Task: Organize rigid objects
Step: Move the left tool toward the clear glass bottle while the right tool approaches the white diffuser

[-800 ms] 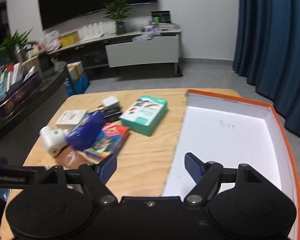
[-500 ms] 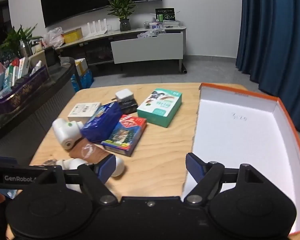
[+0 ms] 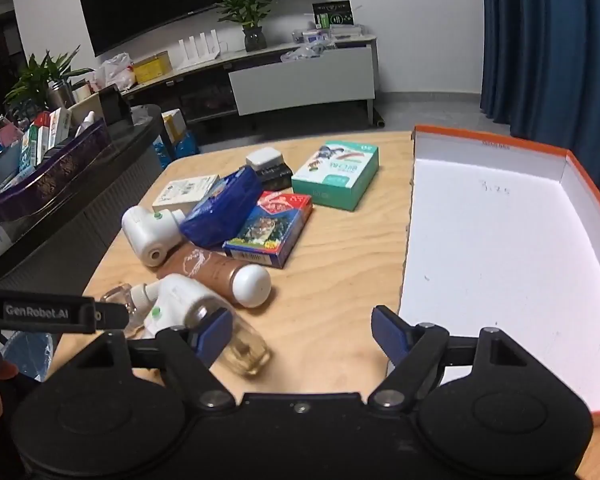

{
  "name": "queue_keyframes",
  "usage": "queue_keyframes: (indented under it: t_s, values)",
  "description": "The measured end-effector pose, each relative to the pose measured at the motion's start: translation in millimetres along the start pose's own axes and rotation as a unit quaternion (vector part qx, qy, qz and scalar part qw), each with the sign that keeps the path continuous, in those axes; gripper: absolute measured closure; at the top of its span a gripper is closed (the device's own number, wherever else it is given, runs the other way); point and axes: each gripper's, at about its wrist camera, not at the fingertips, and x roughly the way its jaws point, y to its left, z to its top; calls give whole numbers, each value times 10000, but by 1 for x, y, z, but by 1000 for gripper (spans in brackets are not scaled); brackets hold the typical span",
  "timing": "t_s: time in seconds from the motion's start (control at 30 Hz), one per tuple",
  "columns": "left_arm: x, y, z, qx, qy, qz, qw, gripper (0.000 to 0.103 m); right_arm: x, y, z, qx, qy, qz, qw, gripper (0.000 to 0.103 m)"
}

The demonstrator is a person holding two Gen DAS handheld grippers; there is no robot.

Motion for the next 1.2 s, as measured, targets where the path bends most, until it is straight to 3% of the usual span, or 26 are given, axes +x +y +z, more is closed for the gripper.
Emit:
queue_keyframes:
  t_s: [0.2,0.53,0.83,1.2]
  values:
    - [9,8,-1,301,-57,165,9994,0,4,6,-2,-85,109,181,9997,13]
    - [28,10,6,816,-42,-38,9967,0,-2,21,-2,-231,82,262,9994,13]
    - [34,10,4,1085,3,-270,9937,0,0,39,-10,103,333,113,9993,13]
    - [44,18,2,1197,13,-475,9917,0,2,60,-15,26,388,-145,9991,13]
